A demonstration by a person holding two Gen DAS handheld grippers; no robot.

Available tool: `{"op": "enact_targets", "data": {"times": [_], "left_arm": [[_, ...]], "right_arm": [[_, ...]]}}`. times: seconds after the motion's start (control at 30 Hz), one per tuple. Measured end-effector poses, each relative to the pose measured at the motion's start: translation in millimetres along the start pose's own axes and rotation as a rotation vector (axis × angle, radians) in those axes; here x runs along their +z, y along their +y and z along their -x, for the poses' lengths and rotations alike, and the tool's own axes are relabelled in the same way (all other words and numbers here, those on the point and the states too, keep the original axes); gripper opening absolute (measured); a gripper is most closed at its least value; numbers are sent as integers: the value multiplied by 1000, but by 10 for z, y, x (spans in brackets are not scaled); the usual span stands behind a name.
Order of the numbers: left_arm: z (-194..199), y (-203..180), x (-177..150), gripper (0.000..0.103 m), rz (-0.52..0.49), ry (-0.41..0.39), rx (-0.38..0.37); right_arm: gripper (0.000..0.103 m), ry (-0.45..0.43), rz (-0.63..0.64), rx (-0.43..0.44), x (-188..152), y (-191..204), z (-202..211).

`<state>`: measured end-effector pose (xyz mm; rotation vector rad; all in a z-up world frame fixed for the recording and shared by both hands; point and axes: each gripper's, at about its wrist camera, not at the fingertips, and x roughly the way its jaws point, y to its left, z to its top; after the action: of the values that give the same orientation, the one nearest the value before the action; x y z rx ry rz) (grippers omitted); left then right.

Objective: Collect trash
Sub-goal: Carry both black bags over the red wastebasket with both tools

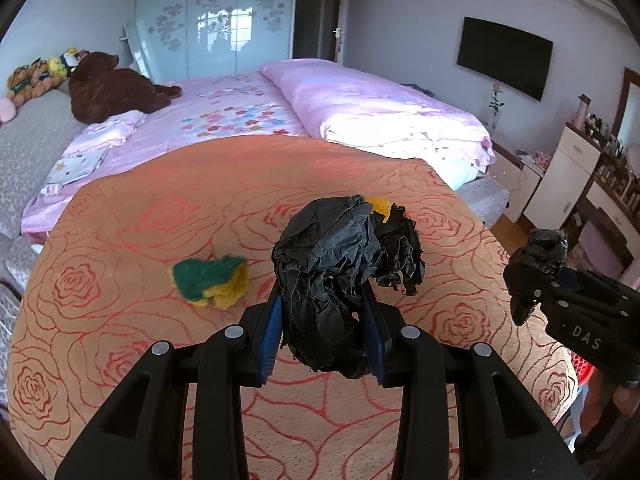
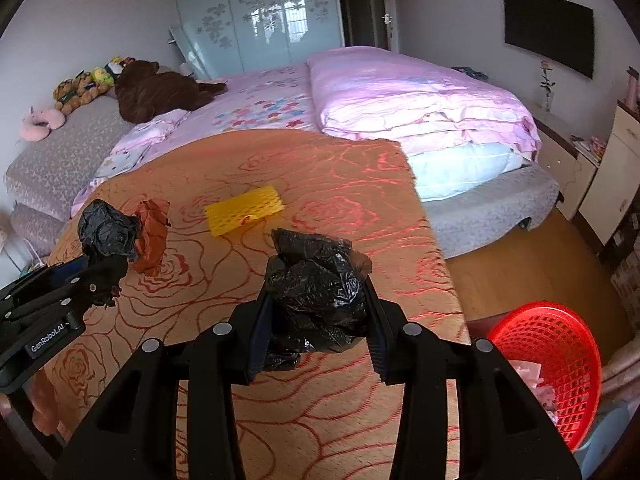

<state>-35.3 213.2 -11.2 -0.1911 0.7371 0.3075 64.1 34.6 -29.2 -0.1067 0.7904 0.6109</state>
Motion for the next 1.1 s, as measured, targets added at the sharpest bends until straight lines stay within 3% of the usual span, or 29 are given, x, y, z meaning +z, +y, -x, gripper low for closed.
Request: {"op": "enact_targets", "data": {"times": [0.4, 1.1], "left_arm": [[-139, -376, 36, 34, -69, 33, -71], [-411, -1596, -4, 34, -291, 91, -253]], "right_arm": [[40, -20, -52, -82, -93, -436, 215], [40, -29, -192, -279, -474, -1454, 609]]}}
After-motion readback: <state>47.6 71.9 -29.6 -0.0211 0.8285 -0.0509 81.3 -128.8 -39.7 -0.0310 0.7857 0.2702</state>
